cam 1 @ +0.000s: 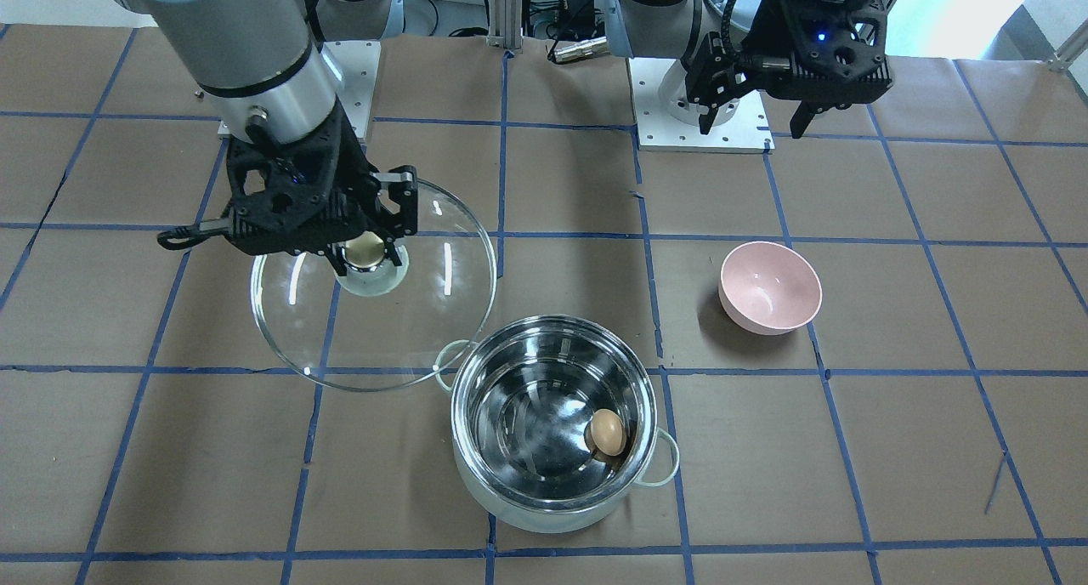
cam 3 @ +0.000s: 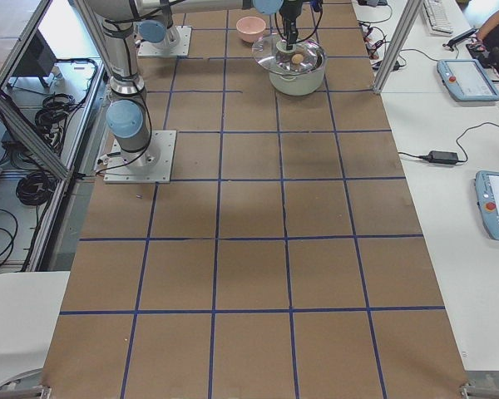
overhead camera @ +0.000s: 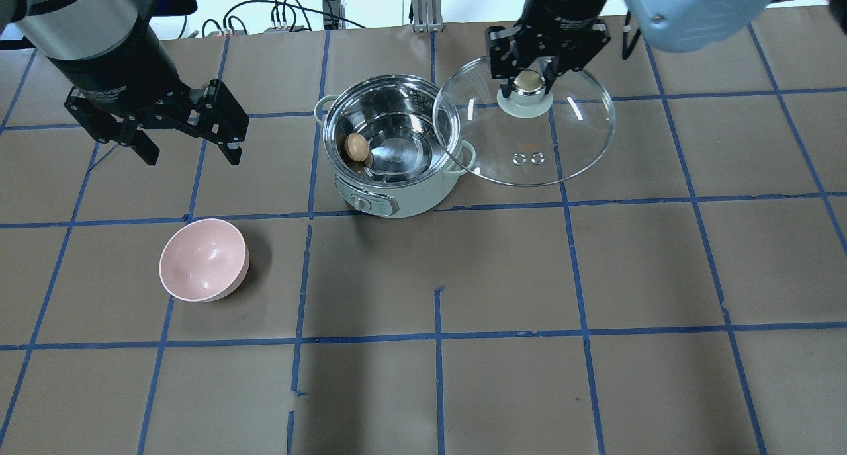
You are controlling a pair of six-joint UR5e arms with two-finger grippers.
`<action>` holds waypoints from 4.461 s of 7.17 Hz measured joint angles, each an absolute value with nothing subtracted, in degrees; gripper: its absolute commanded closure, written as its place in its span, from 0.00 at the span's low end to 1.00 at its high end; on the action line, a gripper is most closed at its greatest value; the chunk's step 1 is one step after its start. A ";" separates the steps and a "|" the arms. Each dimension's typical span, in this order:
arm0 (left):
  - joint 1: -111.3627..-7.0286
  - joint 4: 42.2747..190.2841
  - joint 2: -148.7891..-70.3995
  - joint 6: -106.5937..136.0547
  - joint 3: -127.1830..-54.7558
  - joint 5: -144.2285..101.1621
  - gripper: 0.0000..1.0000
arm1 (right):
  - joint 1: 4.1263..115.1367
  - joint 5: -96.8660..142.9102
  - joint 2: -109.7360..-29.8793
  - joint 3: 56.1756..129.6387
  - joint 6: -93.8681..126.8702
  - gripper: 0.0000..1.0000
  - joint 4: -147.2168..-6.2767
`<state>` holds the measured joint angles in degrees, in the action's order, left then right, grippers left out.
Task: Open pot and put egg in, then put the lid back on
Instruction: 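Lift the glass lid with the right gripper and carry it over the pot, then lower the lid onto the pot with the right gripper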
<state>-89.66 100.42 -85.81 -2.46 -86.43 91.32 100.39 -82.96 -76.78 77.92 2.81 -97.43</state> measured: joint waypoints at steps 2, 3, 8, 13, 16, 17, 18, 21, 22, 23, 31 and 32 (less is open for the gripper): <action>-89.20 96.01 -85.74 -4.51 -87.05 91.46 0.00 | 104.74 -82.77 -69.09 74.92 7.48 0.83 -106.41; -89.08 93.28 -85.74 -5.02 -87.77 91.33 0.00 | 106.75 -82.95 -65.23 73.18 8.36 0.83 -109.89; -87.18 90.53 -85.78 -5.66 -88.68 91.23 0.00 | 112.34 -83.21 -58.57 71.60 10.94 0.83 -117.62; -86.89 90.55 -86.48 -4.71 -89.00 91.26 0.00 | 112.50 -84.50 -58.27 72.71 8.90 0.82 -119.95; -86.92 90.17 -86.80 -4.68 -89.03 91.15 0.00 | 112.50 -85.58 -58.37 73.91 9.38 0.81 -120.32; -86.92 90.12 -86.83 -4.72 -89.03 91.14 0.00 | 112.50 -85.60 -58.37 74.04 9.65 0.81 -120.44; -86.92 90.10 -86.83 -4.74 -89.03 91.14 0.00 | 112.50 -85.57 -58.37 74.03 9.97 0.81 -120.54; -86.92 90.09 -86.84 -4.79 -89.03 91.14 0.00 | 112.50 -85.25 -58.28 73.93 10.52 0.81 -121.64; -86.92 90.09 -86.84 -4.86 -89.03 91.14 0.00 | 112.50 -85.24 -58.28 73.93 10.59 0.81 -121.78; -86.92 90.09 -86.84 -4.90 -89.03 91.14 0.00 | 112.50 -85.25 -58.25 73.92 10.62 0.80 -121.85; -86.92 90.09 -86.84 -4.92 -89.03 91.14 0.00 | 112.50 -84.91 -58.10 73.84 11.70 0.66 -122.08; -86.92 90.09 -86.84 -4.94 -89.03 91.14 0.00 | 112.50 -84.90 -58.10 73.88 11.81 0.66 -122.09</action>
